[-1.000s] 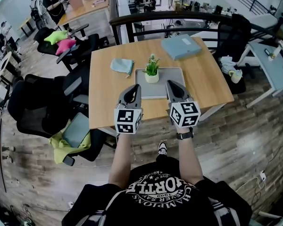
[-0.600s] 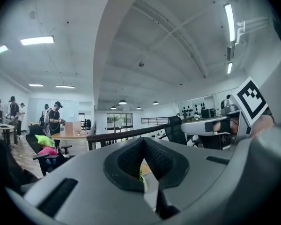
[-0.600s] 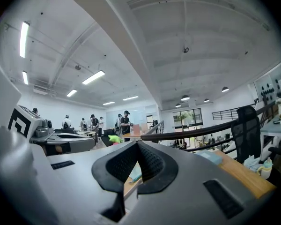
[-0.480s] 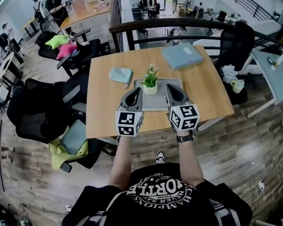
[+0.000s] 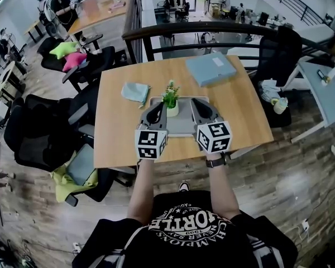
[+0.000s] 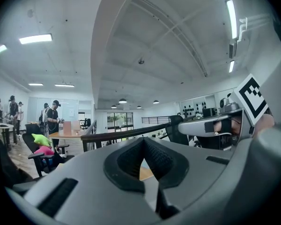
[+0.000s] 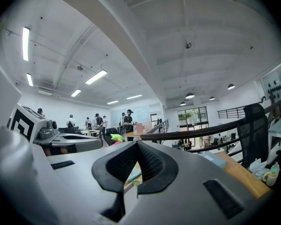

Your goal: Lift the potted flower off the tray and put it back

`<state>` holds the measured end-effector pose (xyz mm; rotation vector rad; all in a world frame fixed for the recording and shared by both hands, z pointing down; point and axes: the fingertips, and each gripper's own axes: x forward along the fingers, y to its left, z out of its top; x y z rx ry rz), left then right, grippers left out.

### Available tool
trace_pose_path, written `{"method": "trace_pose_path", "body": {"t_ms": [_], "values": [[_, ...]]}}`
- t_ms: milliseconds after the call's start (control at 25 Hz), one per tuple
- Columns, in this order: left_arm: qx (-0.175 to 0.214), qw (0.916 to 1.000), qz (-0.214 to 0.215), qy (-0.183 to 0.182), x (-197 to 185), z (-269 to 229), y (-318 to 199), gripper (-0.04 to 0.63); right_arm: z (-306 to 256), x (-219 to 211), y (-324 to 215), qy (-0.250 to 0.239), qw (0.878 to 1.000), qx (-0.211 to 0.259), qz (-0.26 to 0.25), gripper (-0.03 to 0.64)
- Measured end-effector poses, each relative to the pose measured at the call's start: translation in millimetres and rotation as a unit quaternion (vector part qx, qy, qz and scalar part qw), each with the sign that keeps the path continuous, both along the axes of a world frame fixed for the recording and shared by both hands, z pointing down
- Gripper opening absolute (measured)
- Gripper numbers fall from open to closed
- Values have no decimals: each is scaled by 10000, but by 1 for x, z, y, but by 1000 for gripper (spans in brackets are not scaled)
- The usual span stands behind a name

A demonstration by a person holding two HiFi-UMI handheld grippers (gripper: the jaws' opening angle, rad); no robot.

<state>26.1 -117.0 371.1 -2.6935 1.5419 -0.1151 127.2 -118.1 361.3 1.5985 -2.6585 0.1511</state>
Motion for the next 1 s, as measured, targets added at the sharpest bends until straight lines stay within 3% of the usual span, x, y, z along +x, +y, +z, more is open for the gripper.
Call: {"method": "trace_pose_path", "body": {"t_ms": [200,400,800,1000], "values": [[-77,9997,-156,141,4,8,-8,18,8,14,-7,-113,9999,-24,-32,17],[-345,9983,-468,25,-14,45,-9,18,47,13,-10,-102,9991,-388,-144,17],[-476,9988,-109,-71,5,76,-26,18,78,9,-36,-73,9978,-610,-264,23],[-682,9976,-123,-12,1,92,-41,18,93,7,-49,-31,9964,-779,-340,34]]}}
